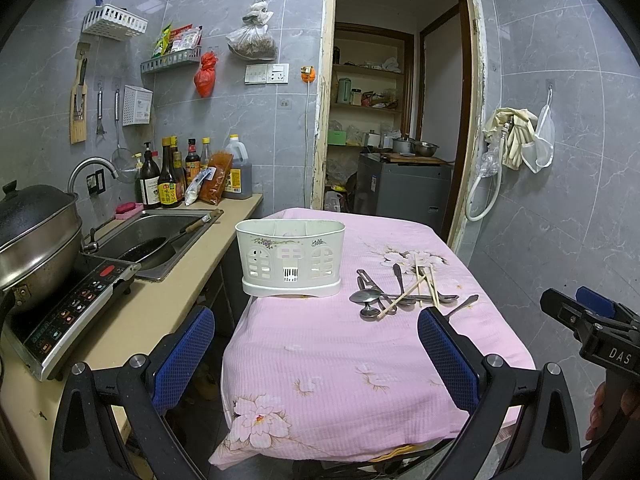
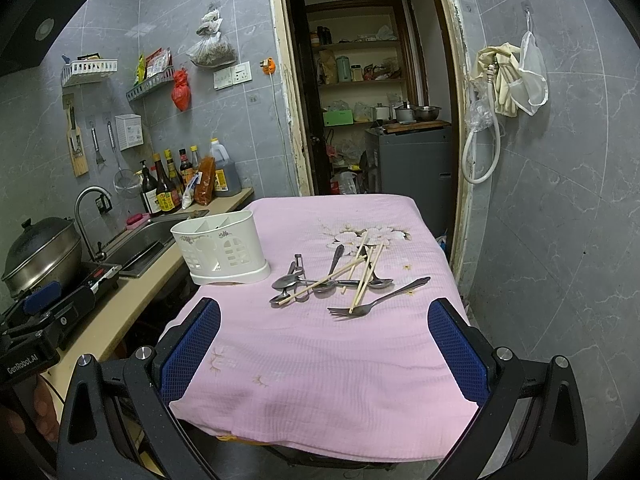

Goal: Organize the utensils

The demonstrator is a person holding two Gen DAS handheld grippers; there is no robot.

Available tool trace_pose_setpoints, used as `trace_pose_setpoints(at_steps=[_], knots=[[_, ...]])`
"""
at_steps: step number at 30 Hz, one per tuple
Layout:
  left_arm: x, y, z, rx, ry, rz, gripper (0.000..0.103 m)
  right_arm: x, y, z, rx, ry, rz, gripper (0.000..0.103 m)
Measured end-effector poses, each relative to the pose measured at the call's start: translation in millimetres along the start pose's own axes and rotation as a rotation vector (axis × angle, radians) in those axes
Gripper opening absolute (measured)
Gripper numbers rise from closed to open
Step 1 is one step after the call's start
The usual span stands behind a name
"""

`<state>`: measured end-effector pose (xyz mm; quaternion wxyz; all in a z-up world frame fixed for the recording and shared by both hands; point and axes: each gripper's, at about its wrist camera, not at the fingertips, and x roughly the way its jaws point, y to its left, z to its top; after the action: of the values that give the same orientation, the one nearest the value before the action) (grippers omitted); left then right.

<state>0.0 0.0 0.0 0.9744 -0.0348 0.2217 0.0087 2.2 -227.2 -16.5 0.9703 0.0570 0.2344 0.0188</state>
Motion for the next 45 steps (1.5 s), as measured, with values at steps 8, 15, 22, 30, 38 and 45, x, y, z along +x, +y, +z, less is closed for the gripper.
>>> trace_pose_setpoints(at_steps=[8, 15, 22, 30, 38, 45], knots=[[0, 0, 0, 0.0, 0.001, 0.001, 0.102, 1, 0, 1, -0.001, 0.002, 0.0, 0.102], [1, 1, 0, 0.001, 0.005, -0.001, 0.102, 3, 2, 1, 0.004, 0.005, -0.005, 0.102], [15, 5, -4, 0.006, 0.013, -0.017, 0.102, 9, 6, -2, 0.019, -0.002, -0.025, 0.102], [29, 10, 12, 0.031, -0.007, -0.062, 0.102, 8, 14, 11, 0.036, -0.055, -0.06, 0.102], [56, 12, 39, 0.055, -0.071, -0.155, 0.102, 9, 19, 35, 0.069, -0.126, -0.13, 0.102], [81, 1, 68, 0.083, -0.121, -0.24, 0.102, 9, 14, 56, 0.069, -0.168, -0.173, 0.102]])
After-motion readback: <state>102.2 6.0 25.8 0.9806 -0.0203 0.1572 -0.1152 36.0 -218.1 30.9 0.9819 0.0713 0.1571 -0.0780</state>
